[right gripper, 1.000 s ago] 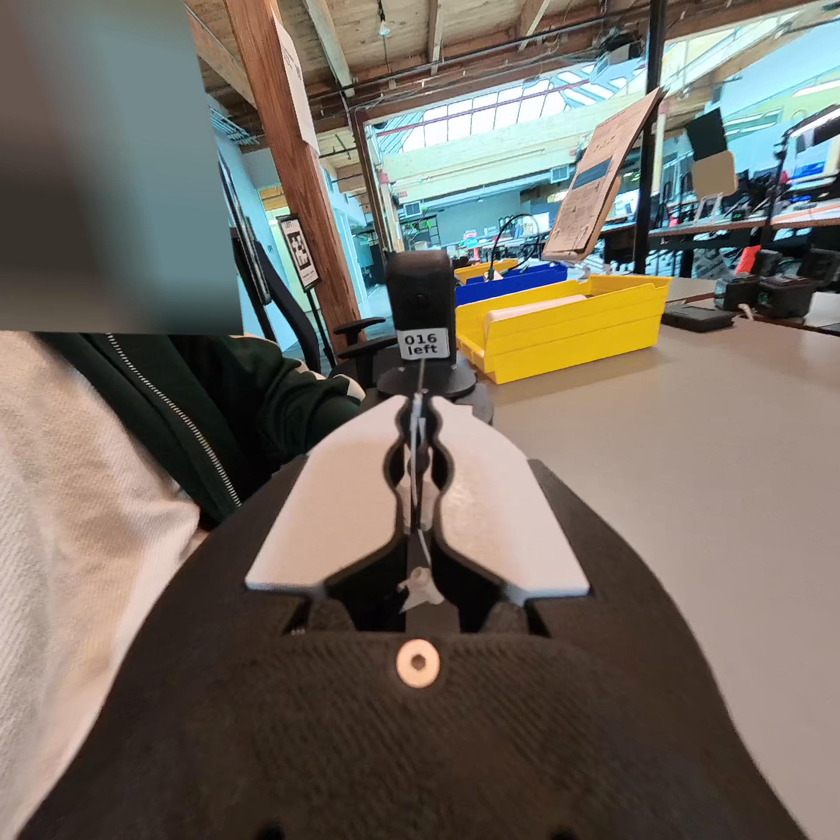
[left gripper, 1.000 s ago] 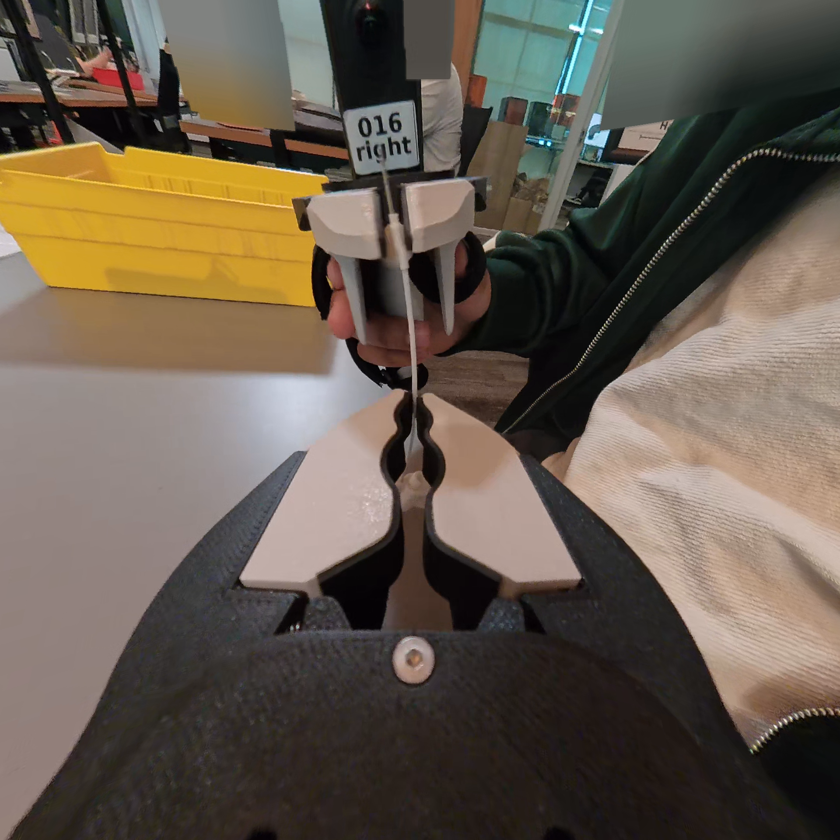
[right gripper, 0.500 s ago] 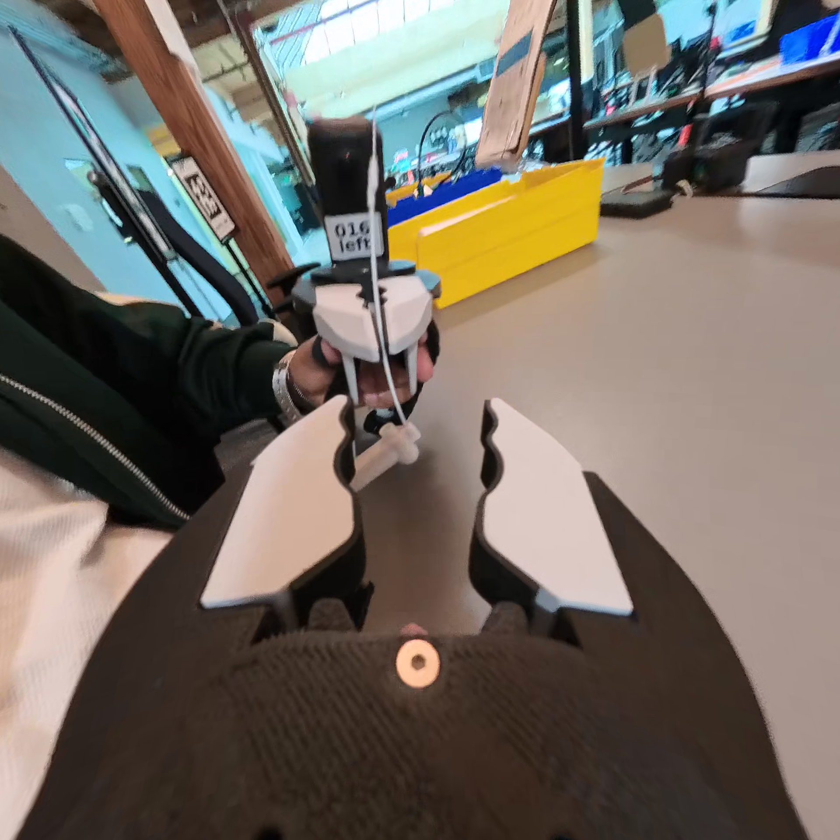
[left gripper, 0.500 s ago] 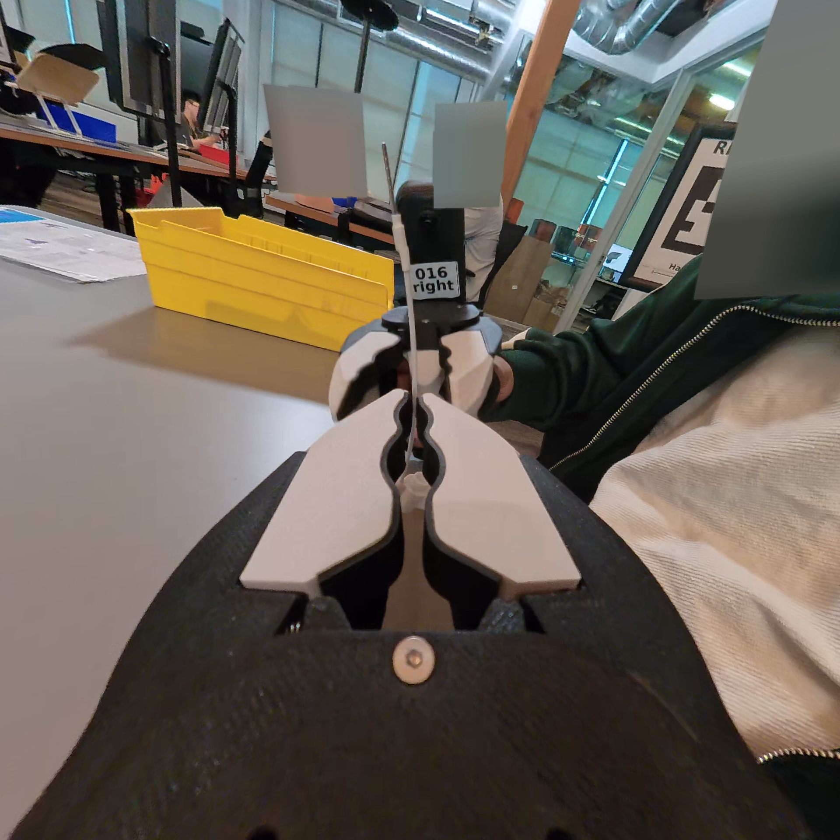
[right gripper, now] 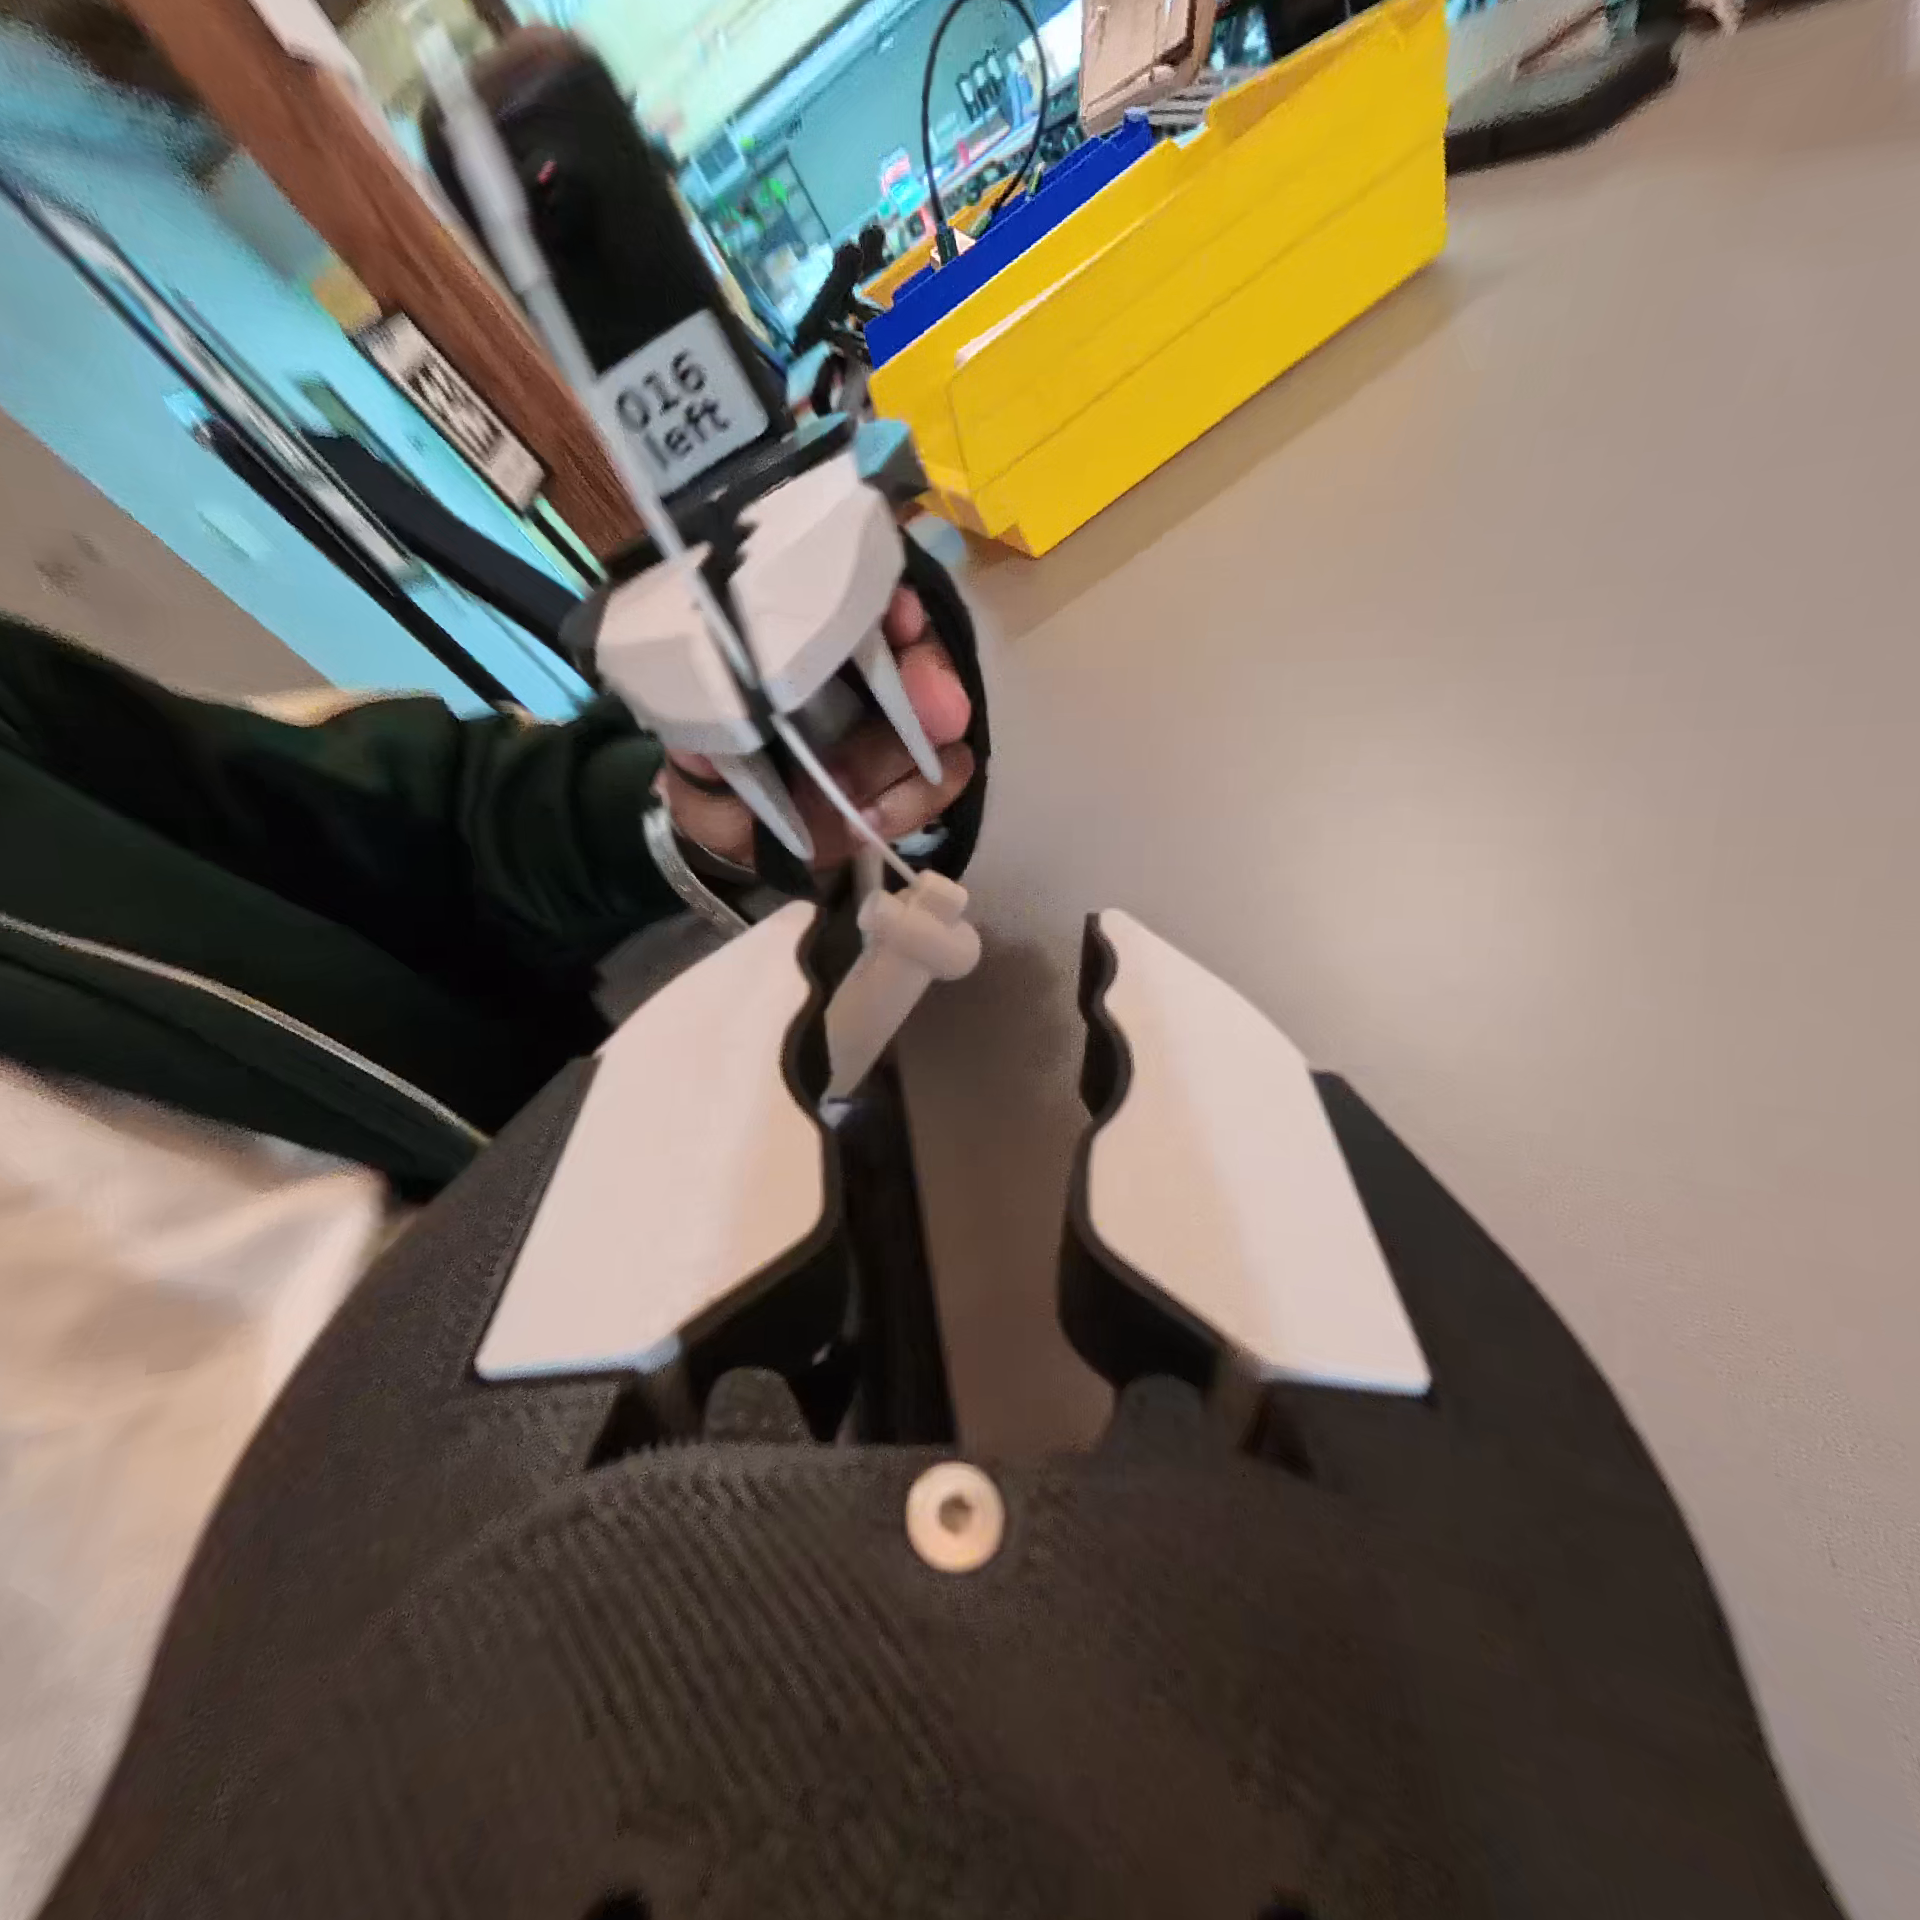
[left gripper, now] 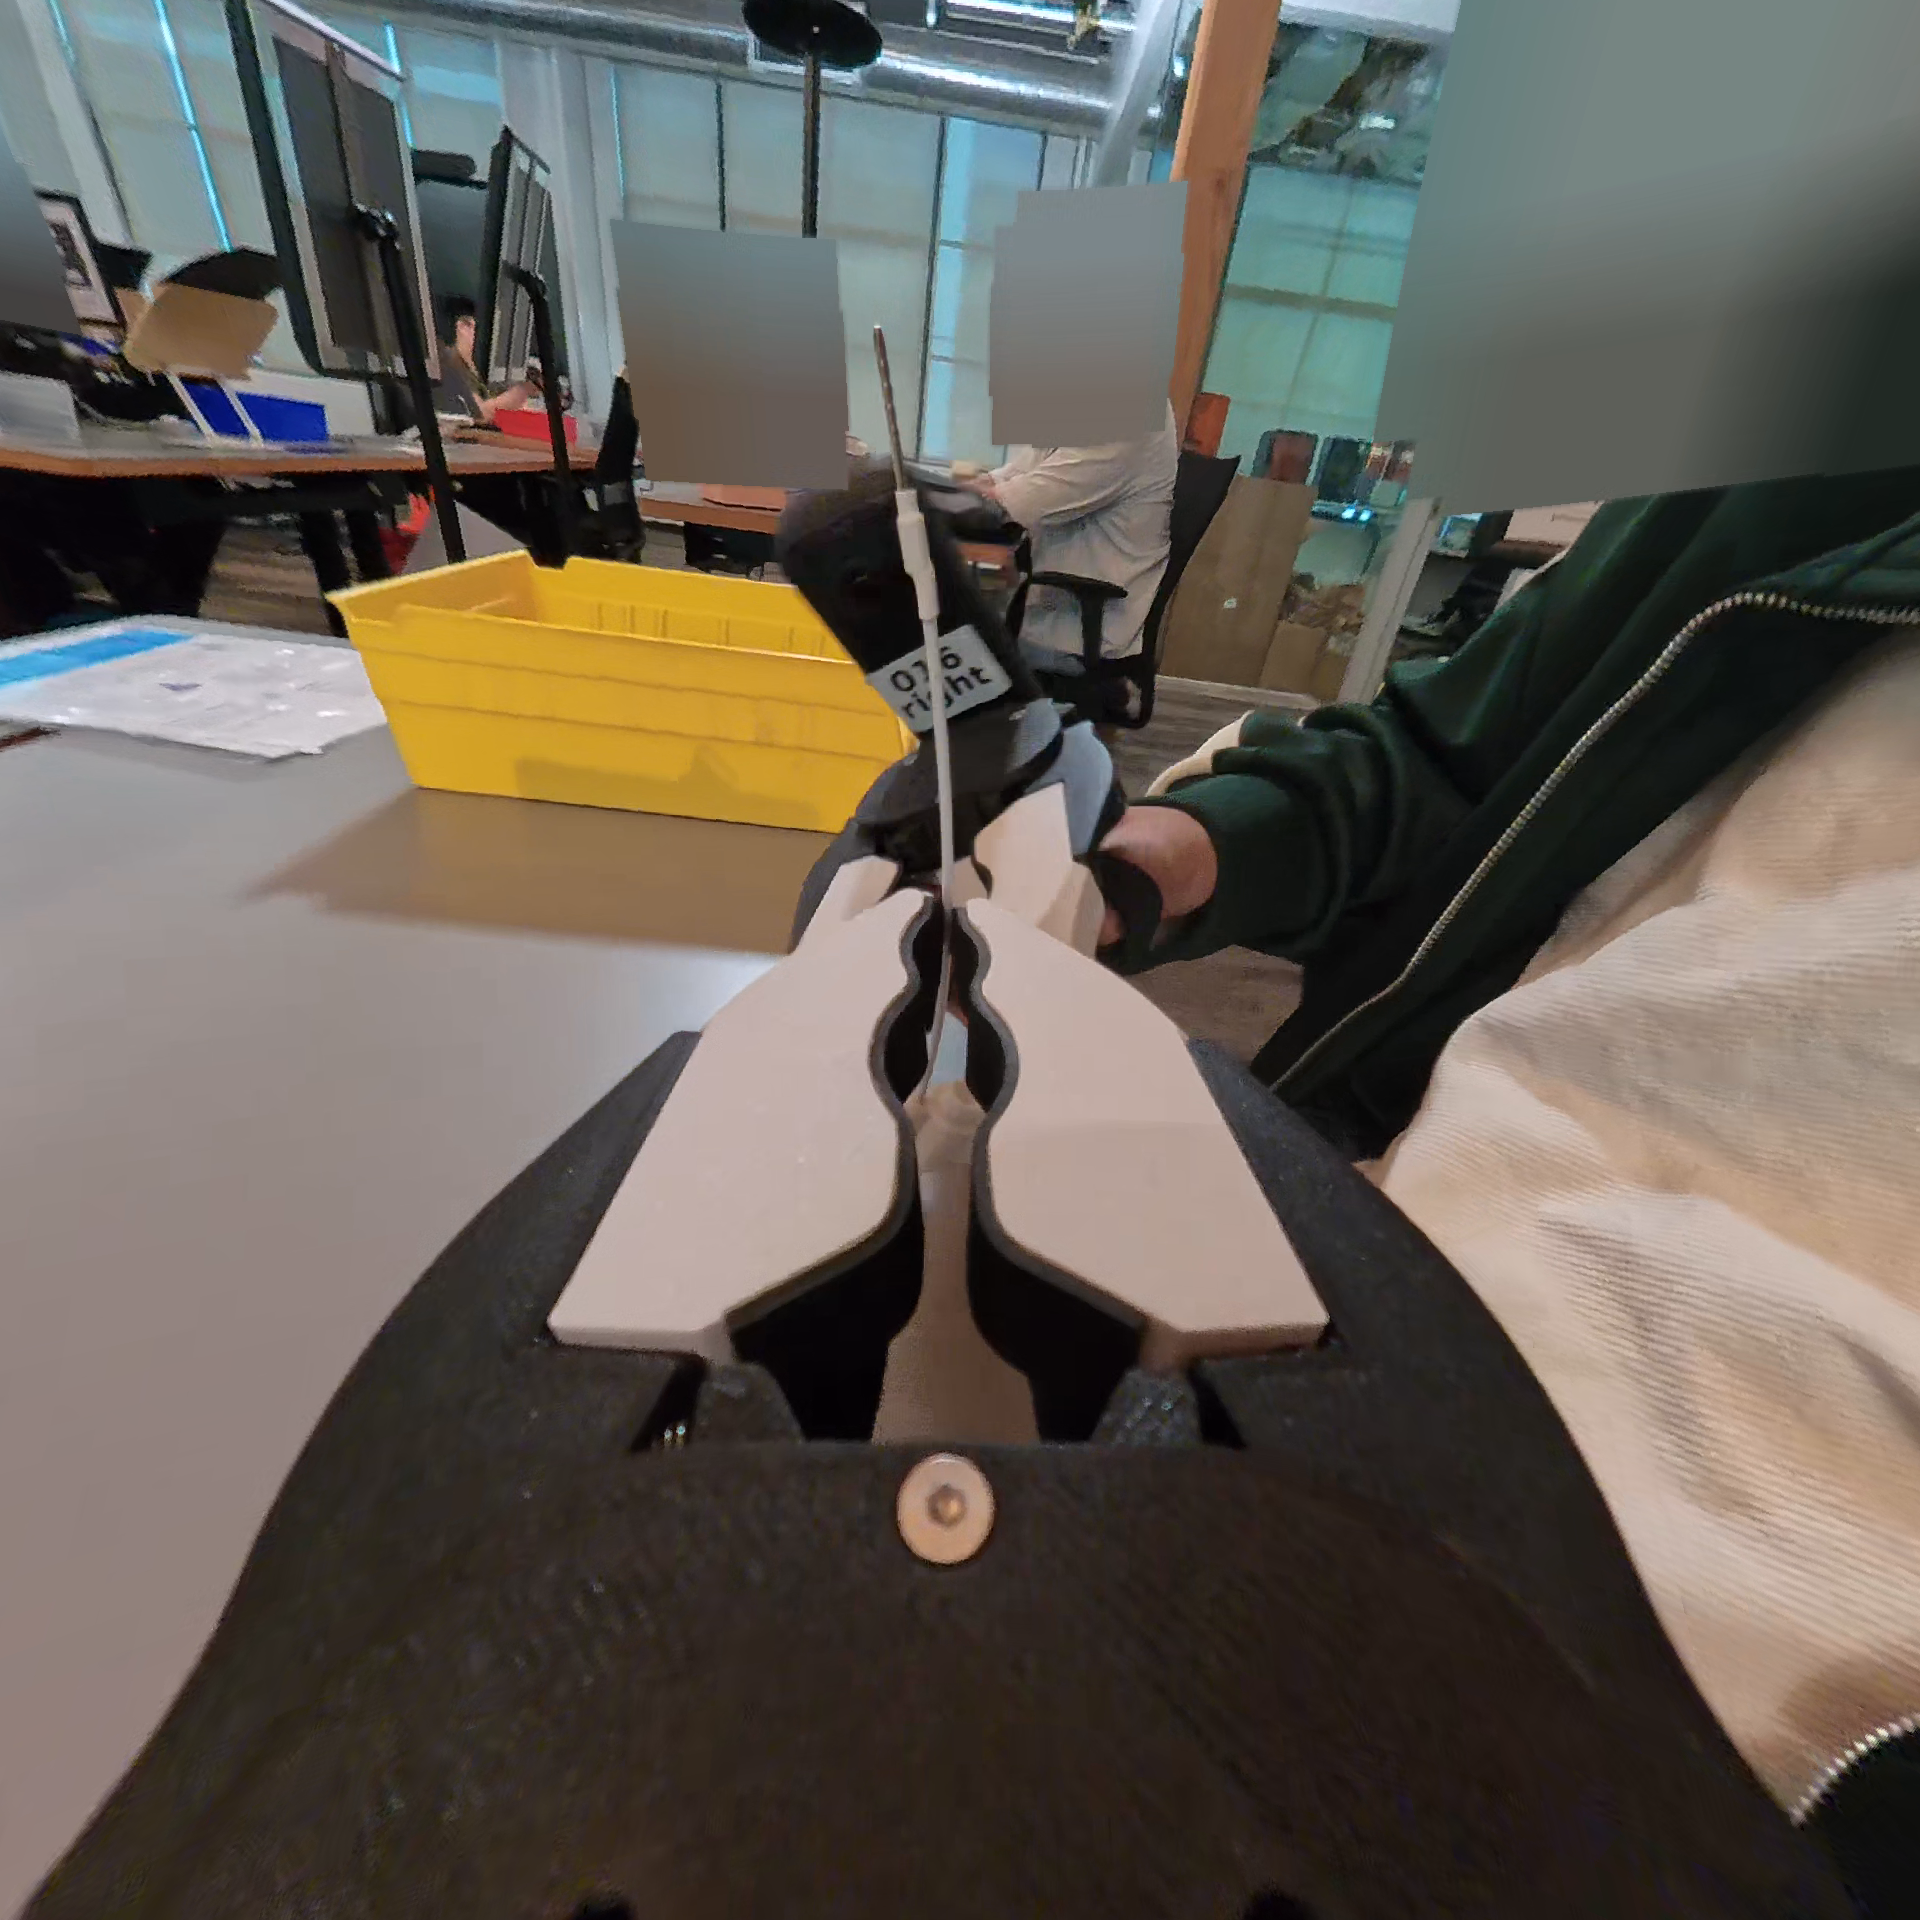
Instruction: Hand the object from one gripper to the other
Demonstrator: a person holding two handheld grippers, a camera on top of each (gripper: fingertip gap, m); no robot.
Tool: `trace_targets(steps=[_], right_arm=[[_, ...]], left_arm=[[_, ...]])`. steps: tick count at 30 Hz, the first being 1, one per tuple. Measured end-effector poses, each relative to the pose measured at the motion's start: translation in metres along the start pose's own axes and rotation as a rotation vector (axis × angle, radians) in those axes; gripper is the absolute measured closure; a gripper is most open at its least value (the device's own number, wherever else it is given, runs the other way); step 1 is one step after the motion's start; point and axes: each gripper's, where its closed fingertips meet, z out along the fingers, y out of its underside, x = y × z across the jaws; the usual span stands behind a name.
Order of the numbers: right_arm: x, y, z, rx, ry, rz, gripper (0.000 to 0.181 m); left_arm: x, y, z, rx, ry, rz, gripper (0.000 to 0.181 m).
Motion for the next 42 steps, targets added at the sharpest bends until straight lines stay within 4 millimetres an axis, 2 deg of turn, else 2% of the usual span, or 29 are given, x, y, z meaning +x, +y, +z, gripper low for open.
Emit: trace_targets(steps=[3, 6, 12, 18, 20, 22, 27, 31, 34, 42], right_arm=[[-0.004, -0.002, 0.0, 0.037, -0.079, 0.266, 0.128], [-0.003, 0.007, 0.003, 0.022, -0.109, 0.405, 0.134], [-0.007, 0.01, 0.006, -0.005, -0.118, 0.415, 0.157], [-0.006, 0.007, 0.004, 0.004, -0.113, 0.398, 0.157], [-0.004, 0.003, 0.001, 0.028, -0.115, 0.395, 0.157], [-0.002, -0.004, -0.003, 0.07, -0.119, 0.371, 0.157], [-0.001, -0.032, -0.021, 0.211, -0.095, 0.177, 0.157], [-0.013, -0.049, -0.032, 0.294, -0.082, -0.055, 0.157], [-0.026, -0.053, -0.033, 0.318, -0.09, -0.179, 0.157], [-0.038, -0.047, -0.02, 0.3, -0.099, -0.235, 0.156]], left_arm=[[0.0, -0.001, 0.001, -0.034, -0.057, 0.094, 0.18], [0.002, 0.002, 0.003, -0.07, -0.081, 0.17, 0.18], [0.012, 0.008, 0.011, -0.104, -0.059, 0.208, 0.179], [0.01, 0.005, 0.01, -0.08, -0.072, 0.214, 0.179], [0.006, 0.002, 0.009, -0.059, -0.09, 0.202, 0.163], [0.001, 0.001, 0.008, -0.039, -0.112, 0.178, 0.147], [-0.009, 0.011, 0.009, -0.05, -0.105, 0.043, 0.135], [-0.008, 0.022, 0.014, -0.058, -0.02, -0.154, 0.135], [-0.006, 0.026, 0.016, -0.044, 0.032, -0.259, 0.138], [0.013, 0.025, 0.022, -0.034, 0.124, -0.242, 0.155]])
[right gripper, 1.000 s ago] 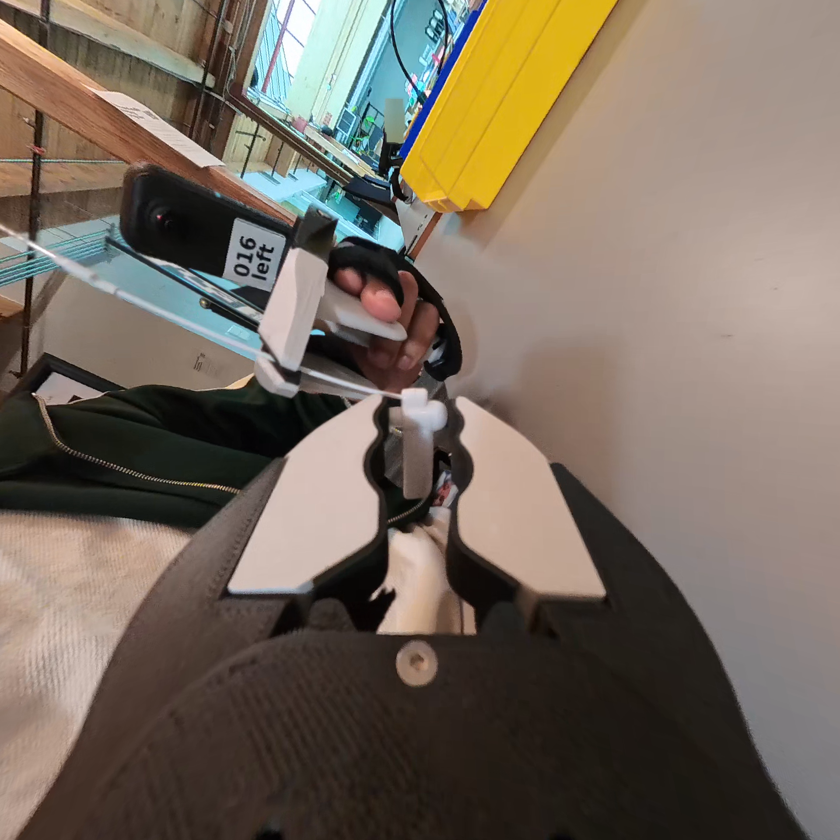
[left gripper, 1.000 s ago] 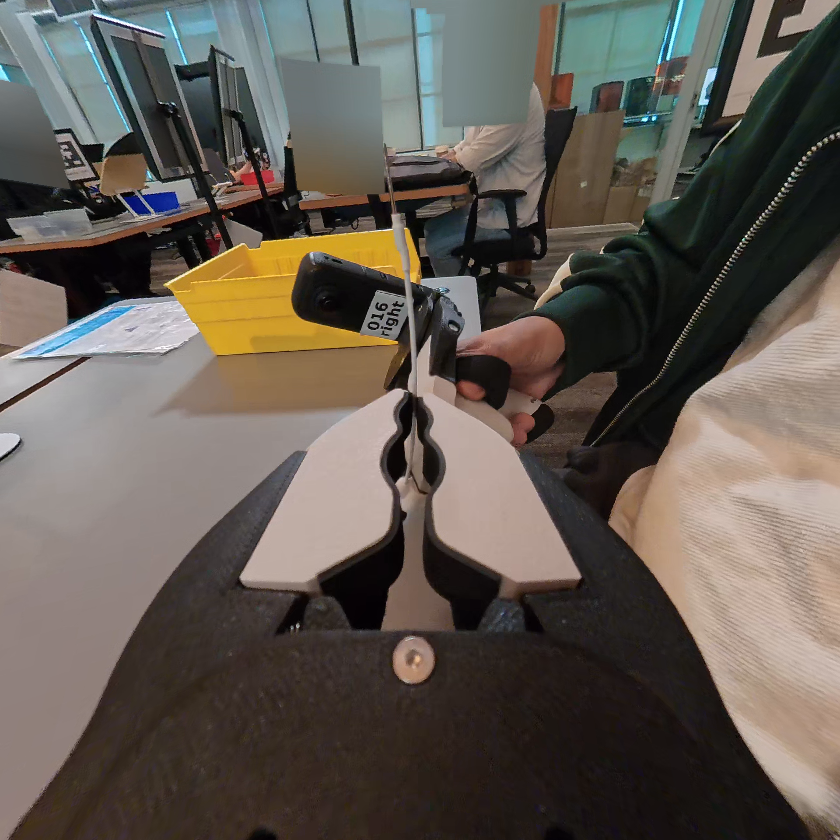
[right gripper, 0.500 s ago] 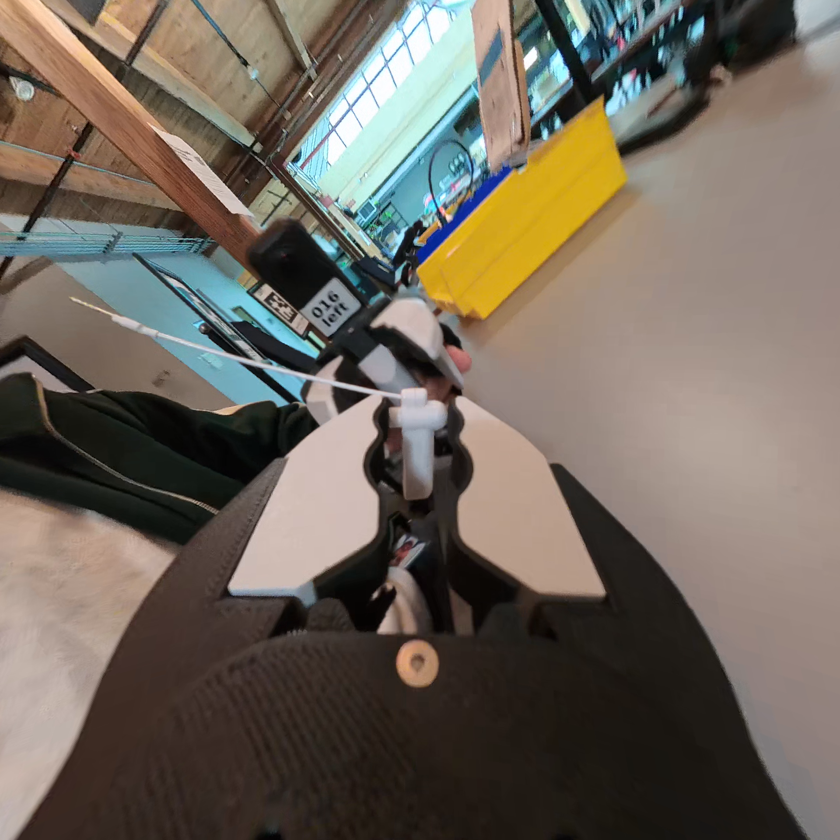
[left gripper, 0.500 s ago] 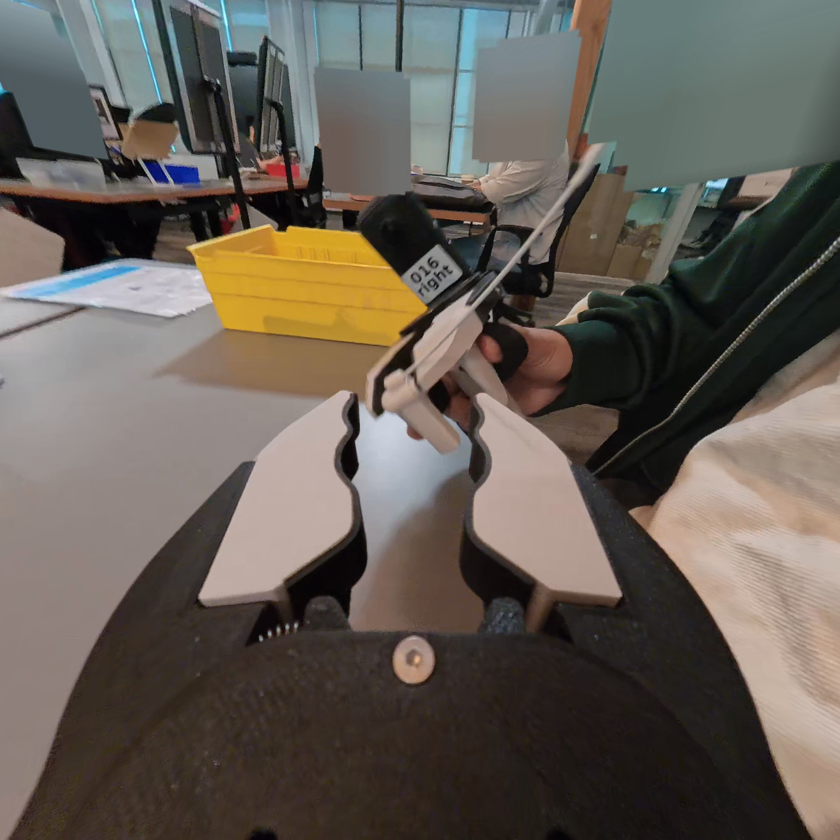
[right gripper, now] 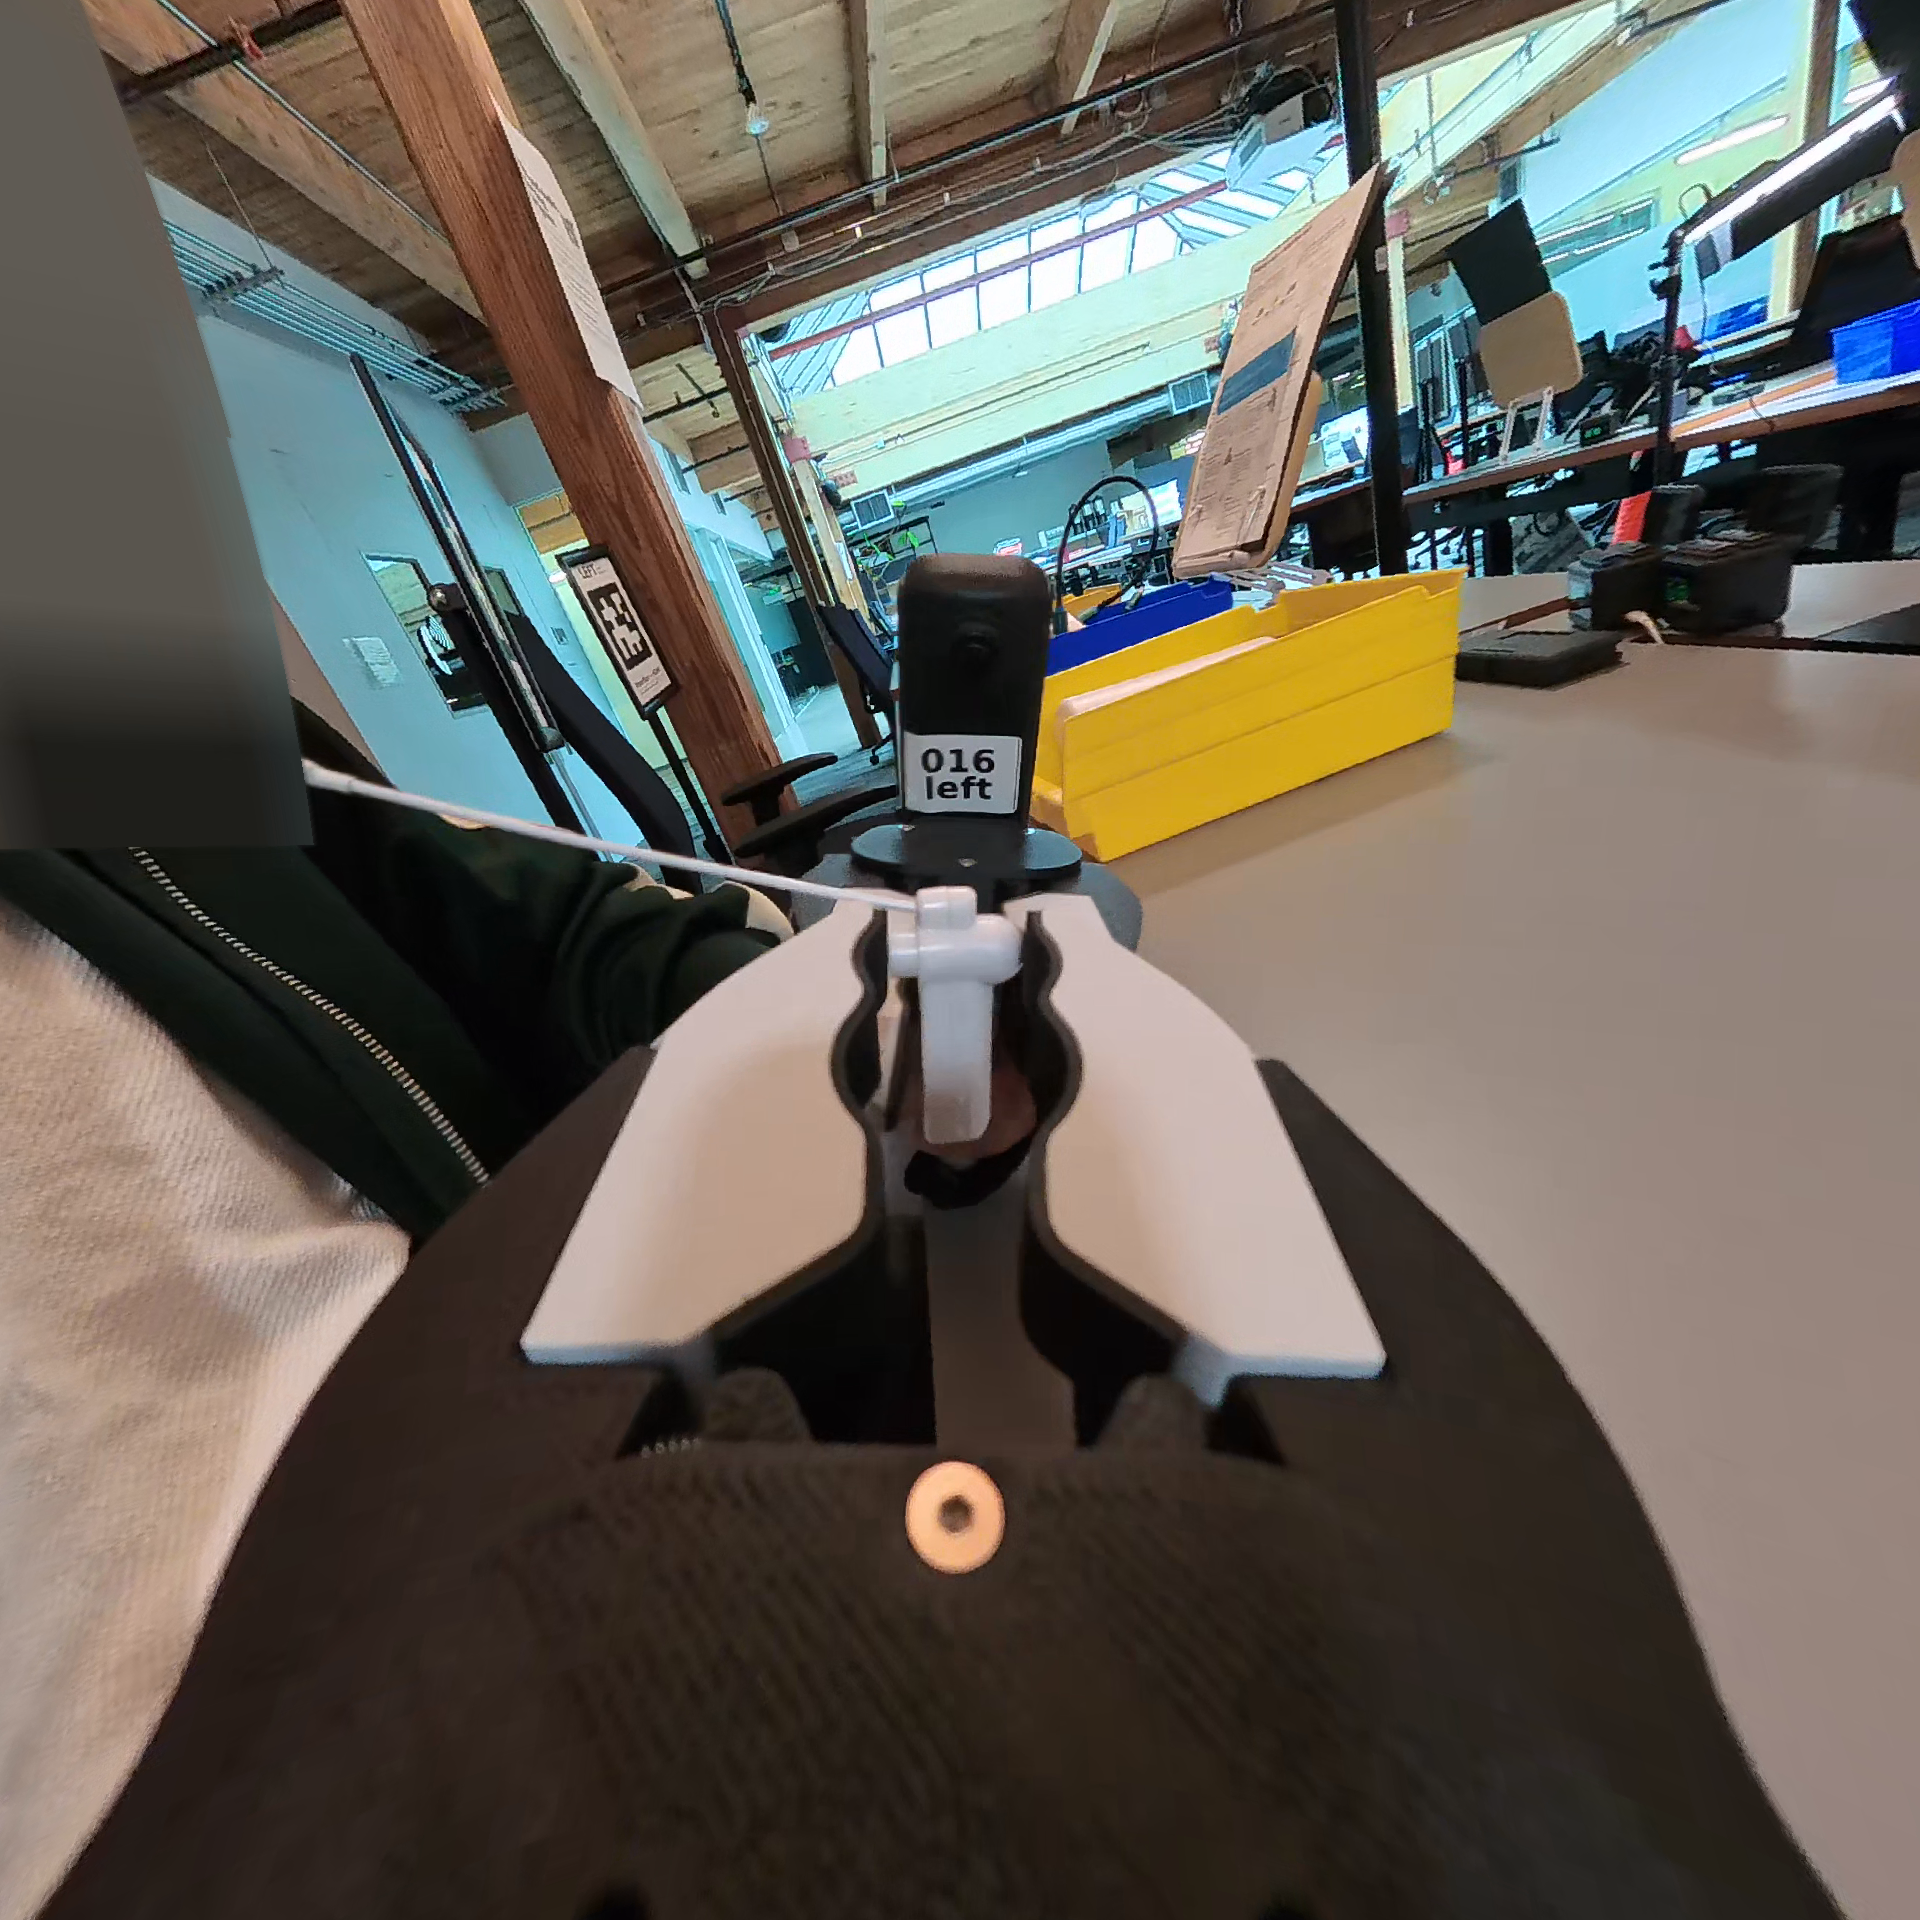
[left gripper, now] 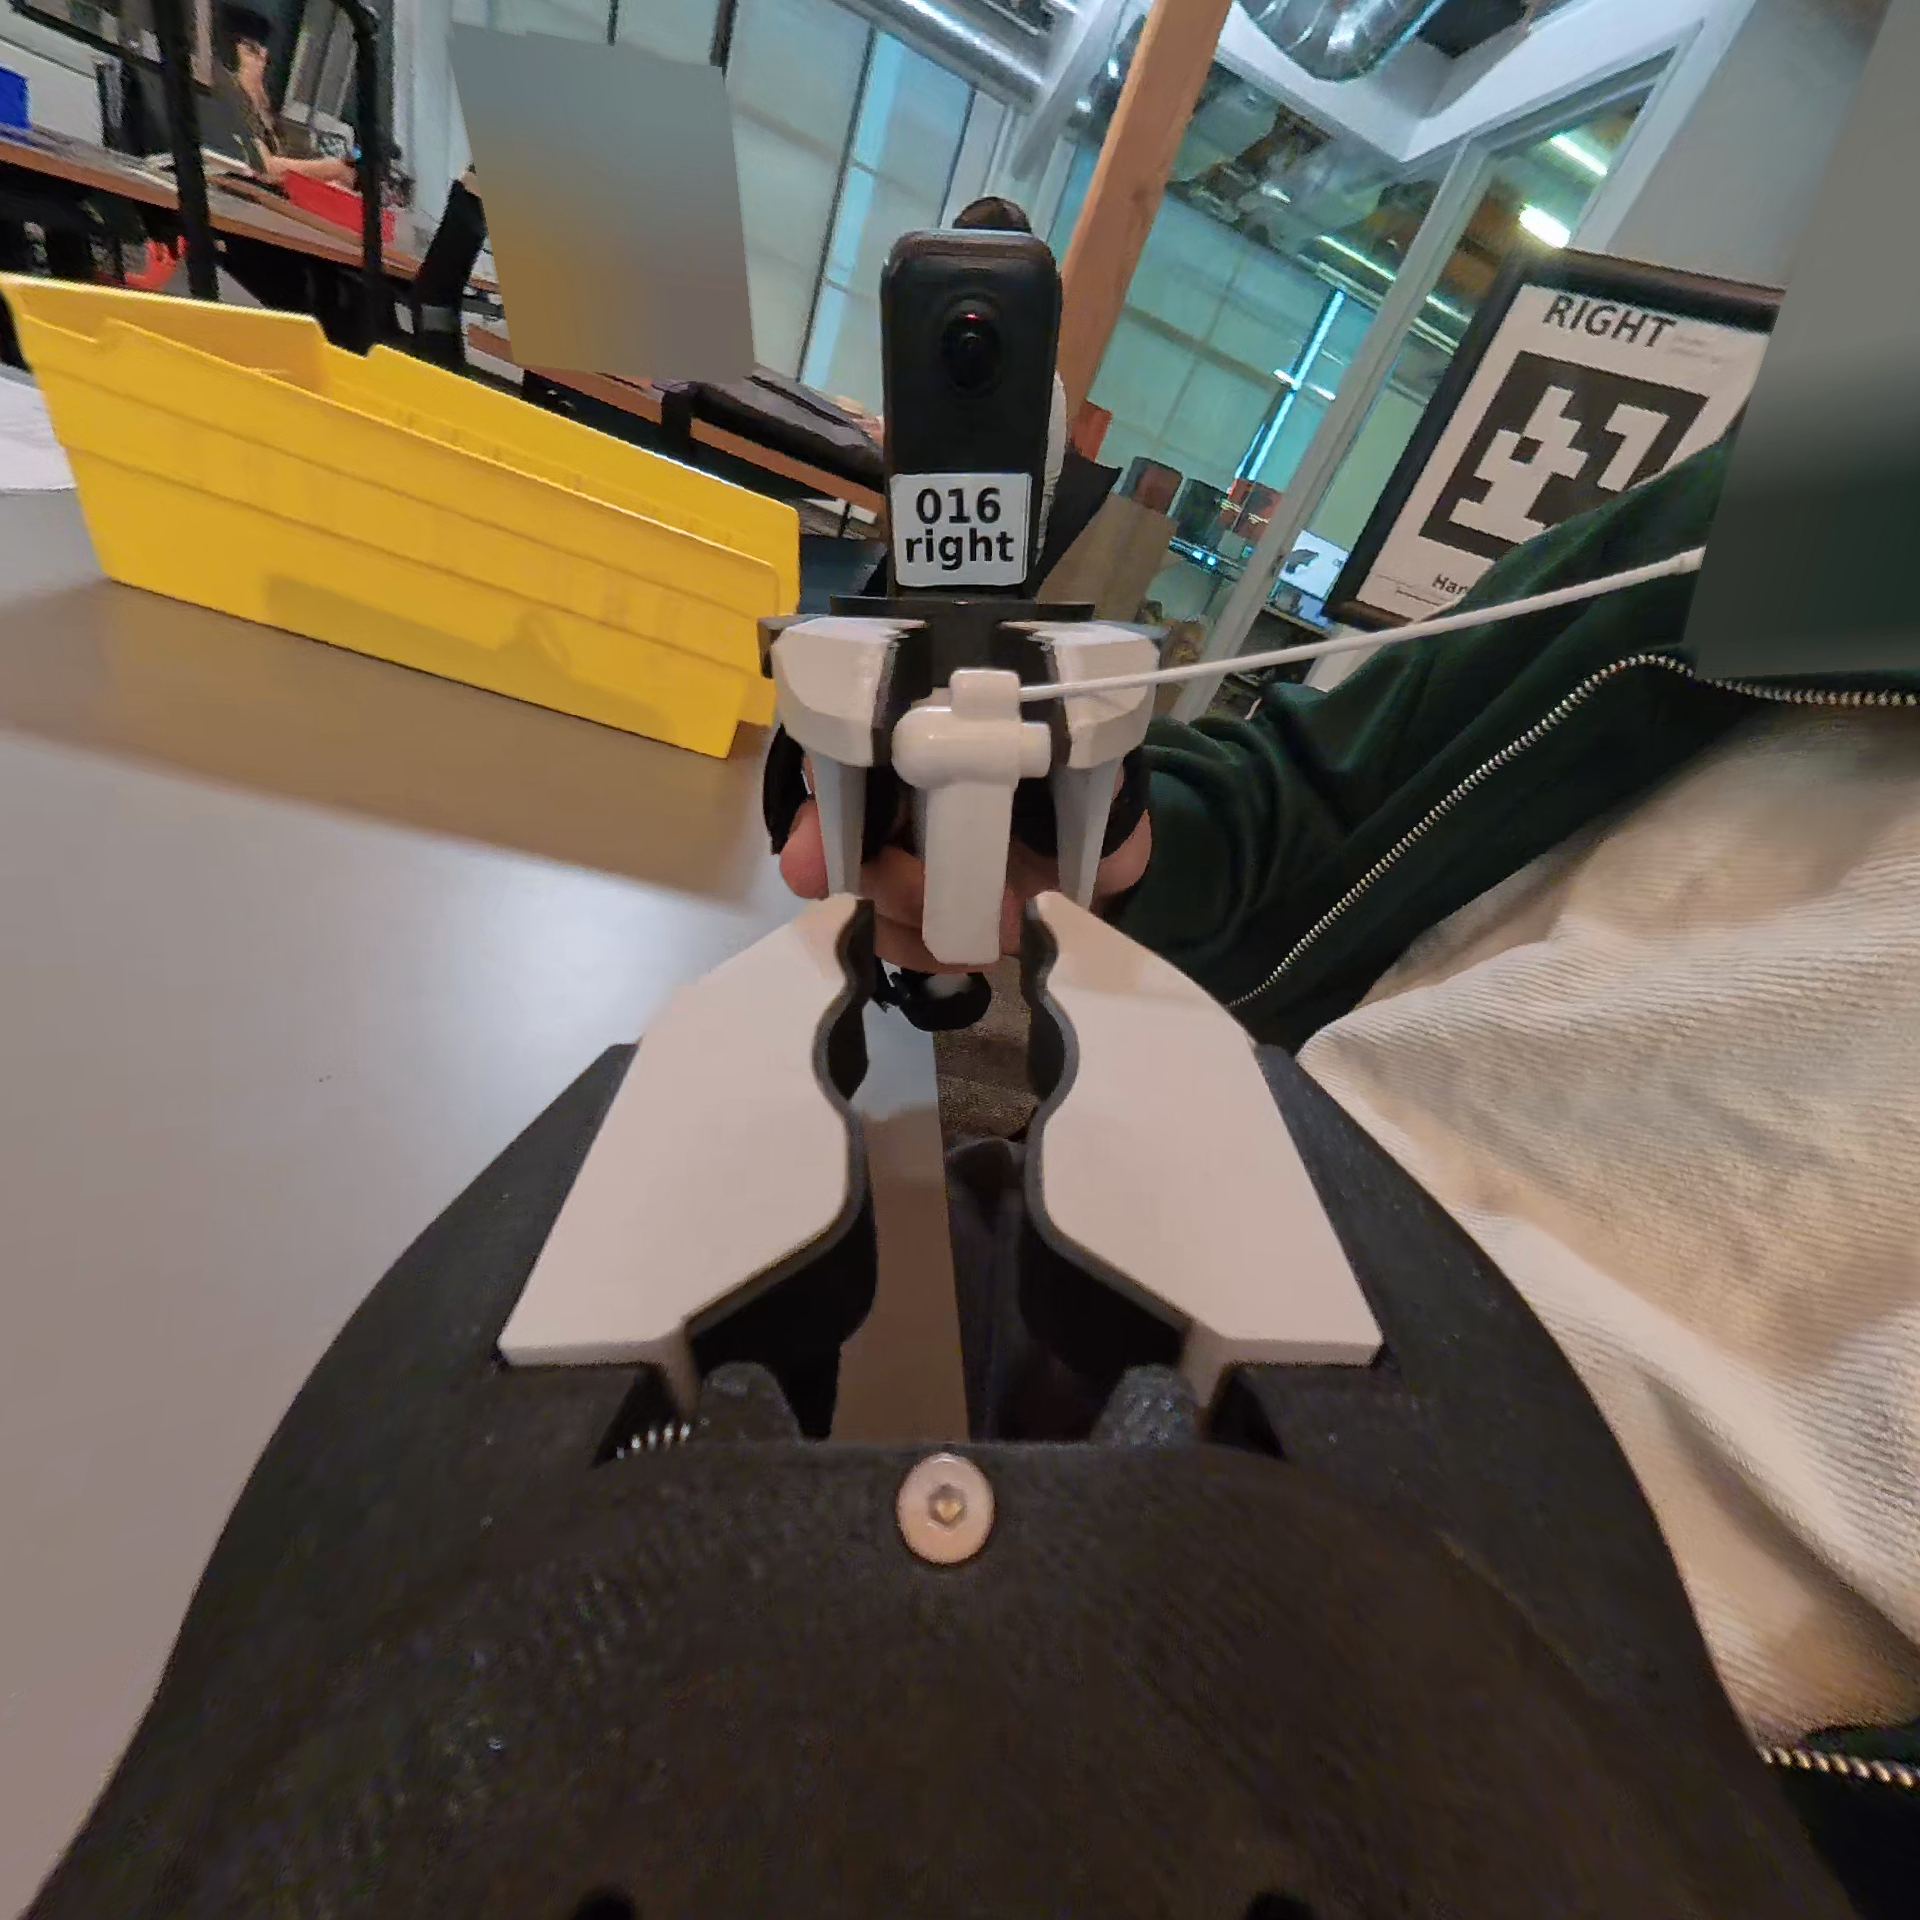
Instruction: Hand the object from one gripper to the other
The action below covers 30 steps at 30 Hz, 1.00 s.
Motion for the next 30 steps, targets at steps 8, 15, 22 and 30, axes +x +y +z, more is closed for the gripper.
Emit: trace_targets(steps=[8, 15, 22, 30], right_arm=[[-0.001, -0.001, 0.001, -0.002, 0.041, -0.064, 0.156], [0.005, -0.003, -0.001, 0.025, 0.051, -0.019, 0.136], [0.02, -0.01, -0.008, 0.08, 0.106, 0.055, 0.117], [0.024, -0.002, -0.008, 0.023, 0.151, 0.007, 0.128]], left_arm=[[0.001, -0.001, 0.0, 0.013, -0.017, 0.043, 0.168], [-0.001, -0.006, -0.003, 0.024, -0.035, 0.063, 0.168], [-0.014, -0.018, -0.017, 0.069, -0.122, 0.089, 0.167], [-0.02, -0.021, -0.024, 0.086, -0.146, 0.069, 0.167]])
